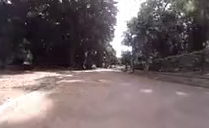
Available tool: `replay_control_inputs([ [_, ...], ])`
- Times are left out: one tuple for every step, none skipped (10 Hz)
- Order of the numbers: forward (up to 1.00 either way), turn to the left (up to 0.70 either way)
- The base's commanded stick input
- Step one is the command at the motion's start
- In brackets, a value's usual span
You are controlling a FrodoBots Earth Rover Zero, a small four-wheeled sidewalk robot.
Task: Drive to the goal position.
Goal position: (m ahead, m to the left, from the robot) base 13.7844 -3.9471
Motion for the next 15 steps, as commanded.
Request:
replay_control_inputs([
  [0.7, 0.0],
  [0.7, 0.0],
  [0.7, 0.0],
  [0.7, 0.0],
  [0.7, 0.0],
  [0.7, 0.0],
  [0.7, 0.0],
  [0.7, 0.0],
  [0.7, 0.09],
  [0.7, 0.29],
  [0.7, 0.18],
  [0.7, 0.0],
  [0.7, 0.0],
  [0.7, 0.0],
  [0.7, 0.0],
])
